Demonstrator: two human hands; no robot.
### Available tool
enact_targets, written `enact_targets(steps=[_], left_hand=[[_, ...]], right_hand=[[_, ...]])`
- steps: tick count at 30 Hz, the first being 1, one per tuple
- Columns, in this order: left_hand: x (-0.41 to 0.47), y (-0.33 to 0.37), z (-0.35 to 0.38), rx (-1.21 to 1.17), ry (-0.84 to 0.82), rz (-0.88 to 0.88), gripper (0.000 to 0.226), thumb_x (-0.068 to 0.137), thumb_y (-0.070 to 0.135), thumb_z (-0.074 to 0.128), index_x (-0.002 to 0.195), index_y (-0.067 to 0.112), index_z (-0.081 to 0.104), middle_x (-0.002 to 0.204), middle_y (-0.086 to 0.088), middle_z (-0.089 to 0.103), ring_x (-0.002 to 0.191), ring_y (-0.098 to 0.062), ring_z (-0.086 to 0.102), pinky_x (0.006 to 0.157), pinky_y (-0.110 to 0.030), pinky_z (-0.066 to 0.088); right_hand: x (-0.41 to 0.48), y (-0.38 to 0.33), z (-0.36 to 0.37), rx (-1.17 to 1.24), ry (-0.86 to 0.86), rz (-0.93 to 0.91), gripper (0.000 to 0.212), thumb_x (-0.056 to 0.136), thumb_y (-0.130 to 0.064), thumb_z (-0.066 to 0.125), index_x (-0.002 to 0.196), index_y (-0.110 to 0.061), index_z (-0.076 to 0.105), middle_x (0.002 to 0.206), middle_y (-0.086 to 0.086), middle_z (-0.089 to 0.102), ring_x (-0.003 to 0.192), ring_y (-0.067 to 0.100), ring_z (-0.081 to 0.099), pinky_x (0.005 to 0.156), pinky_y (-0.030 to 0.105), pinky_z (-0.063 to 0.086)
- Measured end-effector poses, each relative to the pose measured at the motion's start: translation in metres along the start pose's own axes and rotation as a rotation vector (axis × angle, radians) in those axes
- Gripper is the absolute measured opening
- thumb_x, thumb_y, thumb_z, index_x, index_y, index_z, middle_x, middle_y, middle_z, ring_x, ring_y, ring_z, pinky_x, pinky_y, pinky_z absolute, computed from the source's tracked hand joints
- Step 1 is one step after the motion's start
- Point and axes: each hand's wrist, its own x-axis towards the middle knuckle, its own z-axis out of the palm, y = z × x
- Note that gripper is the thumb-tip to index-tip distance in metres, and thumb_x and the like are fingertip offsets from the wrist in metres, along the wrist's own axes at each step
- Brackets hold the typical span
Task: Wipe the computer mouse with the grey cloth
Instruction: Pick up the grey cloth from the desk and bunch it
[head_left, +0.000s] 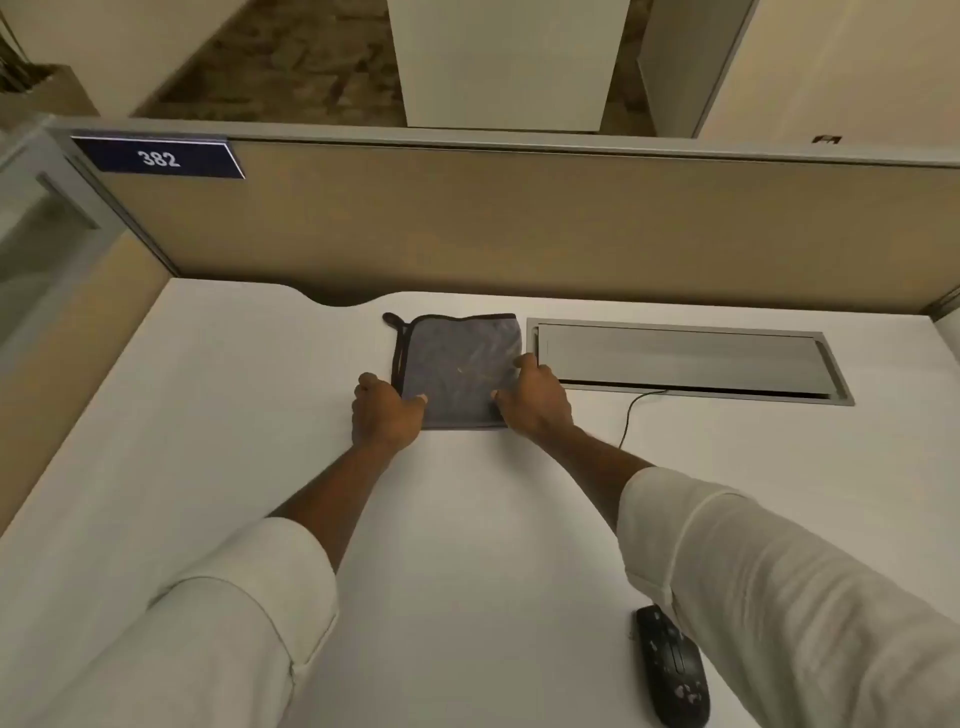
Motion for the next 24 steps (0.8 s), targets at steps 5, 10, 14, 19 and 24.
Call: enact_targets(steps=[5, 10, 14, 19, 24], left_hand=[[0.01, 0.003, 0.002, -0.083, -0.054, -0.072, 0.067, 0.096, 0.025, 0.078, 0.145, -0.005, 0.044, 0.147, -0.025, 0.057, 0.133, -0.044, 0.06, 0.11, -0.054, 0.054], [0.015, -0.002, 0.006, -0.161, -0.092, -0.096, 0.035, 0.093, 0.016, 0.072, 0.121, -0.005, 0.066, 0.122, -0.022, 0.071, 0.111, -0.04, 0.069, 0.096, -0.048, 0.062], [0.012, -0.008, -0.004, -0.326, -0.115, -0.113, 0.018, 0.085, 0.019, 0.079, 0.081, 0.006, 0.068, 0.088, -0.01, 0.068, 0.082, -0.027, 0.062, 0.066, -0.032, 0.048], [-0.02, -0.013, -0.031, -0.541, -0.112, -0.079, 0.035, 0.068, 0.033, 0.087, 0.063, 0.016, 0.056, 0.069, 0.0, 0.06, 0.074, -0.021, 0.057, 0.067, -0.033, 0.045], [-0.073, -0.019, -0.053, -0.752, -0.076, -0.007, 0.041, 0.047, 0.035, 0.083, 0.076, 0.008, 0.075, 0.085, 0.002, 0.07, 0.087, -0.019, 0.065, 0.084, -0.039, 0.053]], right_hand=[[0.012, 0.0, 0.007, 0.053, 0.002, 0.091, 0.058, 0.09, -0.023, 0.076, 0.139, -0.011, 0.048, 0.133, 0.017, 0.057, 0.119, 0.039, 0.062, 0.1, 0.049, 0.056], [0.018, 0.011, 0.001, 0.239, -0.032, 0.139, 0.054, 0.081, -0.01, 0.08, 0.128, -0.021, 0.055, 0.116, 0.012, 0.065, 0.101, 0.033, 0.067, 0.082, 0.044, 0.063], [0.013, 0.02, -0.018, 0.58, -0.181, 0.186, 0.052, 0.076, 0.007, 0.073, 0.118, -0.023, 0.065, 0.121, 0.014, 0.064, 0.098, 0.032, 0.068, 0.066, 0.036, 0.061], [-0.011, 0.025, -0.052, 0.717, -0.348, 0.159, 0.035, 0.082, 0.006, 0.068, 0.102, -0.019, 0.082, 0.092, 0.003, 0.074, 0.069, 0.014, 0.061, 0.056, 0.026, 0.04], [-0.059, 0.028, -0.084, 0.912, -0.41, 0.099, 0.03, 0.088, -0.008, 0.064, 0.11, -0.015, 0.083, 0.09, 0.0, 0.077, 0.069, 0.013, 0.06, 0.063, 0.025, 0.048]])
